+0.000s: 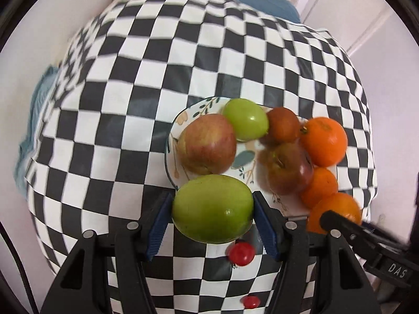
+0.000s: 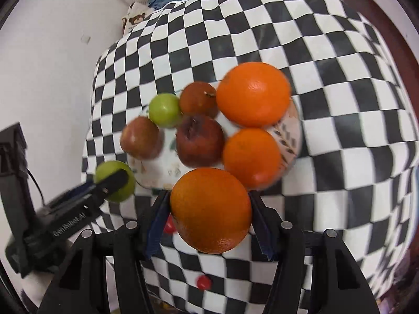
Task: Organize fruits
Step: 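Carry the green apple and tangerine to the floral plate and release both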
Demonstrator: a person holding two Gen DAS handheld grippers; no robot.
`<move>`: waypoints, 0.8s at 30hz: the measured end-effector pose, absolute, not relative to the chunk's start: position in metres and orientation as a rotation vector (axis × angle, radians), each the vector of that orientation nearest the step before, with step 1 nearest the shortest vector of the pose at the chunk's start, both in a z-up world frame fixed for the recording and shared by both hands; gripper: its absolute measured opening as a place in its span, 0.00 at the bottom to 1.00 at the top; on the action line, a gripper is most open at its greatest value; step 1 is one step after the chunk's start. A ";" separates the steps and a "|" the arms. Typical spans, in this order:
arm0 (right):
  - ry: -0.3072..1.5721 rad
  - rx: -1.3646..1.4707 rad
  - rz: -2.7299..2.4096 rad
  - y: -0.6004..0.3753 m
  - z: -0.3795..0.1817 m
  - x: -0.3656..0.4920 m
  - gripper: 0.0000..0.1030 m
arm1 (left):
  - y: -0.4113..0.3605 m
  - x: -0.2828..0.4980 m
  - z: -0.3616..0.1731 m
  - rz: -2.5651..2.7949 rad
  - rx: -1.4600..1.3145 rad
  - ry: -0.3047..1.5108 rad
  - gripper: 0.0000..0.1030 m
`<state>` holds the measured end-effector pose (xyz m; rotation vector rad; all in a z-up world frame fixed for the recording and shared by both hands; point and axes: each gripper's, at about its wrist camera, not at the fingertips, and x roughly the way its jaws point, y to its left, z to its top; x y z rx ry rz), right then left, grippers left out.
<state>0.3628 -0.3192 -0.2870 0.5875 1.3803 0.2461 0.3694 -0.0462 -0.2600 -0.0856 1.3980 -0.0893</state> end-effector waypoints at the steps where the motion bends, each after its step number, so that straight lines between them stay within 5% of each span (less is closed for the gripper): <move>1: 1.381 0.618 0.247 -0.317 -0.290 0.363 0.60 | -0.041 0.374 -0.263 -0.085 -0.130 1.418 0.57; 8: 1.357 0.846 0.251 -0.280 -0.317 0.366 0.60 | 0.003 0.387 -0.283 -0.051 -0.412 1.505 0.57; 18: 1.350 0.887 0.249 -0.244 -0.336 0.382 0.62 | 0.014 0.401 -0.287 -0.070 -0.476 1.564 0.57; 21: 1.339 0.926 0.255 -0.244 -0.340 0.380 0.82 | 0.013 0.403 -0.289 -0.077 -0.477 1.578 0.58; 24: 1.301 0.920 0.252 -0.244 -0.331 0.381 0.83 | 0.013 0.402 -0.287 -0.106 -0.496 1.569 0.61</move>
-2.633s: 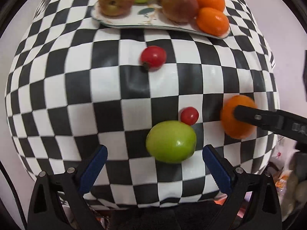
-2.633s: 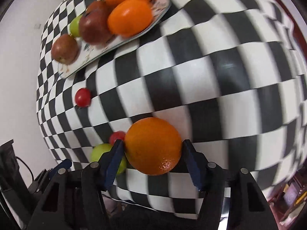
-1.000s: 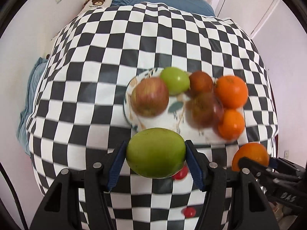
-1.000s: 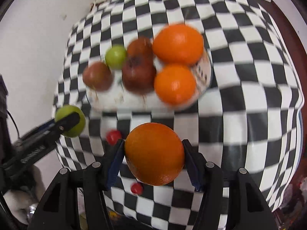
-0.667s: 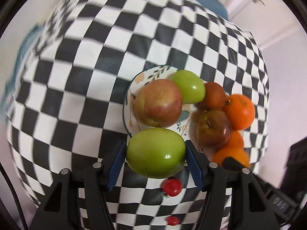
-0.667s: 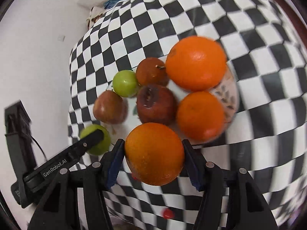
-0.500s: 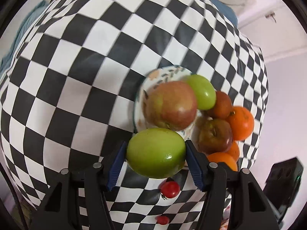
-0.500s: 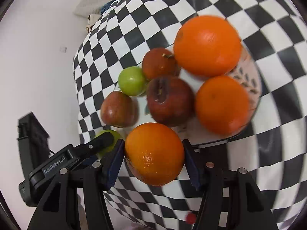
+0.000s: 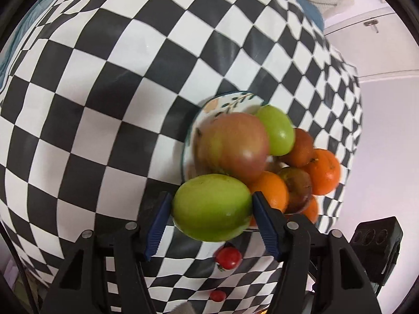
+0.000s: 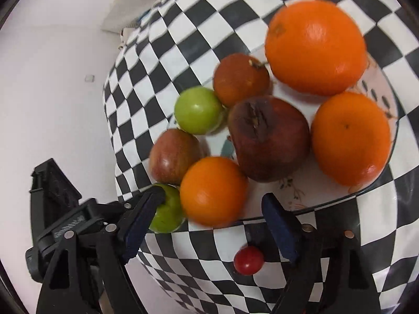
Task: Organize fruits
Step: 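Carry the green apple and tangerine to the floral plate and release both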
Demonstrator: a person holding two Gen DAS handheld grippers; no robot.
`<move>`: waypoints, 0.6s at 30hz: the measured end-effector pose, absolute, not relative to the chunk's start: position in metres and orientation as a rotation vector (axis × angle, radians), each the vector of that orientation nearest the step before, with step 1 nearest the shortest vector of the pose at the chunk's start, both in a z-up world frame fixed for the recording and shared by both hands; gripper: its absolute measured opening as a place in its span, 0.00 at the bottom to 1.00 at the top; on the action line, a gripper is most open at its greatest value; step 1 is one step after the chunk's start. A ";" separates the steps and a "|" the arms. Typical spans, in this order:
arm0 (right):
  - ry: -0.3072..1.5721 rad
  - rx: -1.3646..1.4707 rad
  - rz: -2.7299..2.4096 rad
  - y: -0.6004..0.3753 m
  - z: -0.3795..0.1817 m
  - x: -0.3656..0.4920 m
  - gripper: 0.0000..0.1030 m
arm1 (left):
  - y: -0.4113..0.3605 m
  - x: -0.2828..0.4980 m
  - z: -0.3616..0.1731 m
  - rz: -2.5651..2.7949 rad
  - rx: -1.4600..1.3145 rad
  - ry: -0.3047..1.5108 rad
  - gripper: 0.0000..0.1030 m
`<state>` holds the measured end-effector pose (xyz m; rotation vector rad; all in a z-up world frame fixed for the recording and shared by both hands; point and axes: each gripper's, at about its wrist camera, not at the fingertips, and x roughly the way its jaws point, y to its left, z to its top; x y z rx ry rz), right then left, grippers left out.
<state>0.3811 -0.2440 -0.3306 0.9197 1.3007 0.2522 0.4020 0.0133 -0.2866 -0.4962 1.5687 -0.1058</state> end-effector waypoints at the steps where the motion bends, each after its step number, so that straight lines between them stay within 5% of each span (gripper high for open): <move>1: 1.301 0.909 0.247 -0.245 -0.327 0.382 0.83 | 0.011 0.402 -0.285 -0.113 -0.501 1.571 0.65; 15: 1.304 0.765 0.195 -0.263 -0.300 0.377 0.83 | 0.002 0.396 -0.258 -0.132 -0.419 1.504 0.69; 18: 1.303 0.574 0.112 -0.268 -0.277 0.370 0.94 | -0.002 0.386 -0.234 -0.108 -0.305 1.433 0.69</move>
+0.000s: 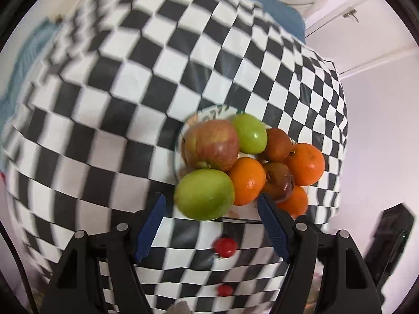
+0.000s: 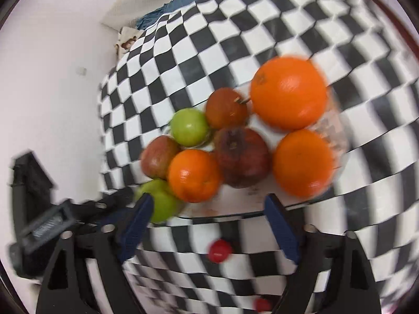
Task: Organize fruits
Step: 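Carry the green apple and tangerine to the floral plate and release both, then lower the right tool and grasp a cherry tomato on the cloth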
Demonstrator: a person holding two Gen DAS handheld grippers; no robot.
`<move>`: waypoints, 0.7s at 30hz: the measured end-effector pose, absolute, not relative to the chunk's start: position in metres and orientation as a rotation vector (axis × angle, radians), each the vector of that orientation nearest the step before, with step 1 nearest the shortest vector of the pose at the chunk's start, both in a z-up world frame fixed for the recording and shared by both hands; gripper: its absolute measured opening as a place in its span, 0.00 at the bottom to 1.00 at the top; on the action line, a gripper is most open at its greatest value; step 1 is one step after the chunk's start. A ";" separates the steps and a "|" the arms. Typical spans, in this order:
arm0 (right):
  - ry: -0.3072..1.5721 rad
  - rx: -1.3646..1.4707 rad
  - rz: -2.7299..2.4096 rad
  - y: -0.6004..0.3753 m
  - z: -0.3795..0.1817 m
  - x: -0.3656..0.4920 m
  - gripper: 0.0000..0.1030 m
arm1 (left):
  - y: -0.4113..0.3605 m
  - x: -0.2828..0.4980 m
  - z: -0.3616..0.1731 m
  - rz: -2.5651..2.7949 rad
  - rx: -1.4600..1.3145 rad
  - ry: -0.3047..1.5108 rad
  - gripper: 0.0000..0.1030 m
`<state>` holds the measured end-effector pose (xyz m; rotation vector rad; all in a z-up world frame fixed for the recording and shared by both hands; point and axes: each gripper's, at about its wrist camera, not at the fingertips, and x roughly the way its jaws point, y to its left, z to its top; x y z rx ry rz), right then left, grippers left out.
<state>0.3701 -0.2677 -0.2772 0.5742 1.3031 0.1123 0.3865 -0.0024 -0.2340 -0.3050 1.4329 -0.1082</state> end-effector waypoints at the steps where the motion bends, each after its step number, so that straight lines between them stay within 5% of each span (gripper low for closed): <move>1: 1.293 0.474 0.073 -0.268 -0.267 0.366 0.94 | -0.004 0.383 -0.227 -0.095 -0.256 1.410 0.69; 8: 1.217 0.213 -0.054 -0.281 -0.227 0.333 0.94 | -0.025 0.342 -0.194 -0.033 0.003 1.273 0.73; 21: 1.033 0.134 -0.114 -0.295 -0.140 0.257 0.94 | -0.052 0.271 -0.137 -0.076 0.056 1.115 0.73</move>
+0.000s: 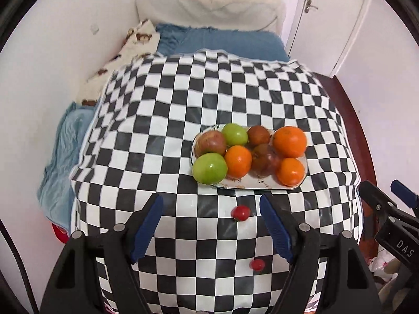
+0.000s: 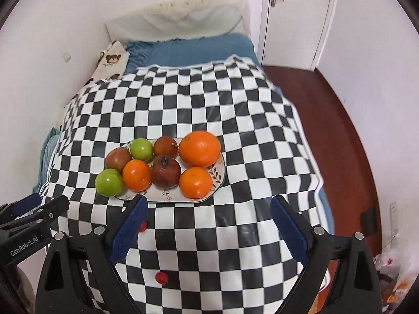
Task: Organize fruits
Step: 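Lower the right tool and grasp a cherry tomato on the cloth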
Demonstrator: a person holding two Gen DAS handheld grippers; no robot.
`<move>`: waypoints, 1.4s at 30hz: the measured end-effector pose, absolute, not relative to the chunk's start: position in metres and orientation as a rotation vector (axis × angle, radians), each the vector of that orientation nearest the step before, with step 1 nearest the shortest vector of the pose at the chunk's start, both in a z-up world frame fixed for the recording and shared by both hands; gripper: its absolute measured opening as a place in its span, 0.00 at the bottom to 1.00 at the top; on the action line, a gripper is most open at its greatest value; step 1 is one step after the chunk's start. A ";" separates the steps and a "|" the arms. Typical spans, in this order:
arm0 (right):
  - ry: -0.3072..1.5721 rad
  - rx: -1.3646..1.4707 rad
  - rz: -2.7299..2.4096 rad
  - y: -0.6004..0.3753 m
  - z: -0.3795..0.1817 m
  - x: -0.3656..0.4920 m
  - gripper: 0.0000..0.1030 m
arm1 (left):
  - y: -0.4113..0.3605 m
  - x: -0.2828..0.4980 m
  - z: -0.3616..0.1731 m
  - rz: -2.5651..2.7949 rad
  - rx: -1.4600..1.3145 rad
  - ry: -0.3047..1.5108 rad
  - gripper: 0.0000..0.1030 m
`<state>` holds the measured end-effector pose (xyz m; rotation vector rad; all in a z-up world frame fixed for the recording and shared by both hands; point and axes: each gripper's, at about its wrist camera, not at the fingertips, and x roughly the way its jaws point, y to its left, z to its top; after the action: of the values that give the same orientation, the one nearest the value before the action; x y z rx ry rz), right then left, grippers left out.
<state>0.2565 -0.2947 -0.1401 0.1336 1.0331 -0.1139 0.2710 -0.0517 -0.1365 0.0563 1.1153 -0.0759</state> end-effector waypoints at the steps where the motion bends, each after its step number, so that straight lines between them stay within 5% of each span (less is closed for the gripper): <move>1: 1.025 0.128 -0.115 -0.294 -0.135 0.252 0.94 | -0.052 0.266 -0.132 -0.079 0.054 1.105 0.73; 23: 0.903 0.159 -0.119 -0.300 -0.075 0.176 0.94 | -0.057 0.210 -0.082 -0.109 0.053 0.978 0.73; 24: 0.905 0.167 -0.113 -0.301 -0.076 0.176 0.94 | -0.057 0.209 -0.083 -0.106 0.053 0.982 0.75; 25: 0.912 0.178 -0.102 -0.302 -0.080 0.178 0.94 | -0.057 0.211 -0.087 -0.100 0.057 0.996 0.89; 27: 0.959 0.198 -0.068 -0.301 -0.094 0.184 0.94 | -0.055 0.215 -0.099 -0.088 0.058 1.025 0.98; 35: 1.299 0.299 0.147 -0.273 -0.223 0.217 0.93 | -0.034 0.226 -0.180 0.061 0.158 1.191 0.98; 37: 1.364 0.324 0.186 -0.262 -0.254 0.221 0.87 | -0.031 0.227 -0.198 0.086 0.189 1.228 0.98; 39: 1.430 0.333 0.216 -0.252 -0.282 0.222 0.71 | -0.029 0.227 -0.215 0.106 0.224 1.261 0.98; 42: 1.486 0.319 0.244 -0.236 -0.311 0.221 0.64 | -0.027 0.228 -0.232 0.124 0.263 1.288 0.98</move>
<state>0.2211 -0.2361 -0.3113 0.3190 1.4858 0.2437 0.2281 -0.0266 -0.2321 0.2634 1.2882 0.1240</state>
